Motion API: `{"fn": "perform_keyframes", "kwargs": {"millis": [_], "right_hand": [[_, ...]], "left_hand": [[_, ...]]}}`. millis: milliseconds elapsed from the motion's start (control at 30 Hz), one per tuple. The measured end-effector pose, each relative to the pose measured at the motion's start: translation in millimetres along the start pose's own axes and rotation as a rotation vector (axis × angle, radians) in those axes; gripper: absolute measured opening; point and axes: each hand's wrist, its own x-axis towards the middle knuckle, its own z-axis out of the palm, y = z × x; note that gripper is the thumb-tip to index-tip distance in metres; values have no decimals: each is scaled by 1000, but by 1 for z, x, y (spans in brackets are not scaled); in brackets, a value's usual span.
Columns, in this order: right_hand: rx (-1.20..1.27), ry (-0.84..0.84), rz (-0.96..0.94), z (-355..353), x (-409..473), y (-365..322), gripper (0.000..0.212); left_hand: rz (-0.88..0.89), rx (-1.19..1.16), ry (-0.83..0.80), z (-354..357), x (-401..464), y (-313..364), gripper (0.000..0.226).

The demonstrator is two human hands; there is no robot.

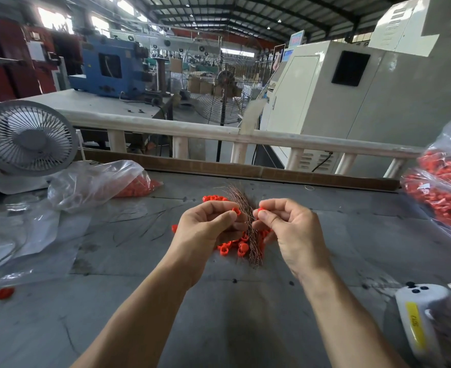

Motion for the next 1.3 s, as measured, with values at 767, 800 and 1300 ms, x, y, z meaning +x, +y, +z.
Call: {"fn": "perform_keyframes", "kwargs": {"millis": [767, 800, 1300], "right_hand": [[-194, -37, -269, 12, -15, -15, 19], [-201, -38, -289, 12, -15, -16, 19], [-182, -48, -354, 12, -14, -14, 18]], "left_hand": [[75, 91, -40, 5, -4, 2, 13], [84, 99, -40, 5, -4, 2, 13], [143, 162, -21, 6, -4, 2, 11]]}}
